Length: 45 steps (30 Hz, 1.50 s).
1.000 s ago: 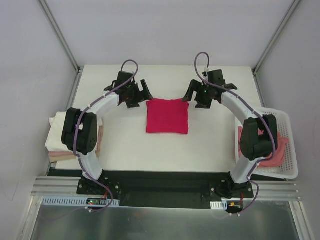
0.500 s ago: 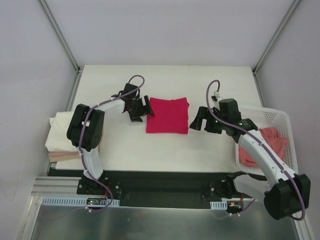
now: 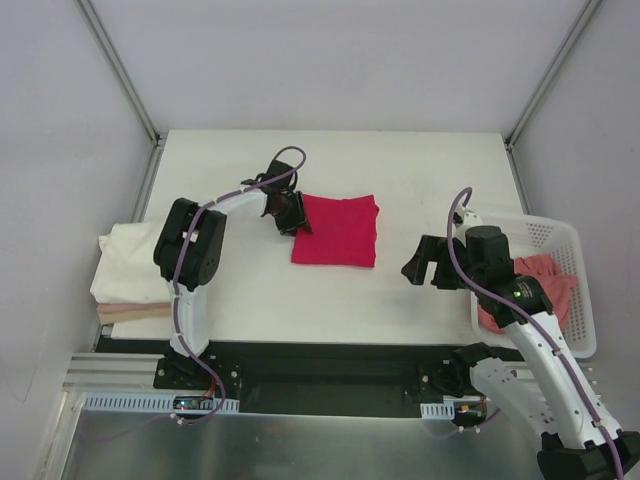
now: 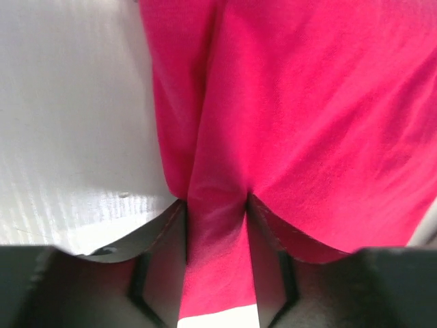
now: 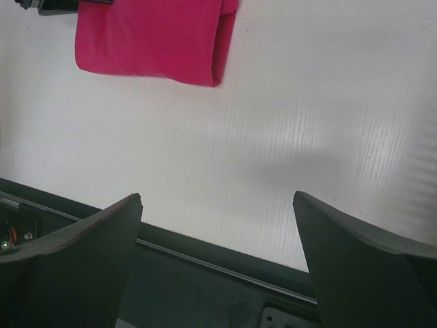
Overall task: Fold and stack the t-shirts
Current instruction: Fold the long partially folded tshirt into a neat square, then put the neatly folded tshirt into the corner of the board with the left arm
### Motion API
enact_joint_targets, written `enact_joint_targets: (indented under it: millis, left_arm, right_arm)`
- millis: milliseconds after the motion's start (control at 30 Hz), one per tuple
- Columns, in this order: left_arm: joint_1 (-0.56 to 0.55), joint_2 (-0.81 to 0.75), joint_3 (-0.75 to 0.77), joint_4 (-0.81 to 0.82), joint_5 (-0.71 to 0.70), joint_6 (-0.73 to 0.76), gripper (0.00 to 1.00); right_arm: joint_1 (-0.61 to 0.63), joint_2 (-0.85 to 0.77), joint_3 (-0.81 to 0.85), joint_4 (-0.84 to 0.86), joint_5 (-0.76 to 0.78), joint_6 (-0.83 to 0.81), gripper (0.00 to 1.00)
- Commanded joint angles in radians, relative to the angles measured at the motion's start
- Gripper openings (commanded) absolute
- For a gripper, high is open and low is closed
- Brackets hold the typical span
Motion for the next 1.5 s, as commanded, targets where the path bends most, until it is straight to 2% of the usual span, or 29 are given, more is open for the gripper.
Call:
enact_joint_targets:
  millis: [0,67,133,167,200,333,400,433,533,833,1067,1200,1467]
  left_arm:
    - [-0.065,0.076,0.056,-0.139,-0.151,0.046,0.33]
    - [-0.093,0.099,0.102,-0.189,-0.224,0.060,0.28]
    - [-0.108,0.117,0.139,-0.252,-0.270,0.072,0.20]
    - [-0.119,0.134,0.171,-0.266,-0.275,0.086,0.12]
    - [-0.123,0.142,0.184,-0.280,-0.312,0.096,0.00]
    - [-0.125,0.118,0.188,-0.325,-0.393,0.152,0.00]
    - [-0.125,0.056,0.155,-0.340,-0.451,0.176,0.00]
    - [-0.125,0.030,0.141,-0.345,-0.526,0.191,0.00]
    - [-0.125,-0.068,0.080,-0.371,-0.634,0.318,0.00]
    - [-0.125,-0.393,-0.144,-0.437,-0.812,0.530,0.00]
    - [-0.125,-0.533,-0.229,-0.509,-1.011,0.650,0.00]
    - [-0.124,-0.594,-0.246,-0.535,-1.122,0.715,0.00]
    - [-0.111,-0.717,-0.174,-0.601,-1.153,0.756,0.00]
  right_arm:
    - [0.003,-0.032,0.001,-0.054,0.038,-0.041,0.97]
    - [0.003,-0.044,0.003,-0.062,0.046,-0.047,0.97]
    - [0.001,-0.058,0.001,-0.070,0.053,-0.058,0.97]
    - [0.003,-0.062,0.001,-0.070,0.057,-0.061,0.97]
    - [0.001,-0.070,0.000,-0.071,0.061,-0.066,0.97]
    - [0.001,-0.105,-0.011,-0.073,0.084,-0.090,0.97]
    - [0.003,-0.113,-0.015,-0.068,0.104,-0.110,0.97]
    - [0.003,-0.121,-0.020,-0.068,0.112,-0.113,0.97]
    - [0.001,-0.128,-0.028,-0.062,0.116,-0.110,0.97]
    - [0.001,-0.147,-0.081,0.001,0.210,-0.083,0.97]
    - [0.001,-0.167,-0.097,0.019,0.189,-0.083,0.97]
    - [0.001,-0.177,-0.104,0.022,0.192,-0.078,0.97]
    - [0.000,-0.179,-0.111,0.024,0.198,-0.074,0.97]
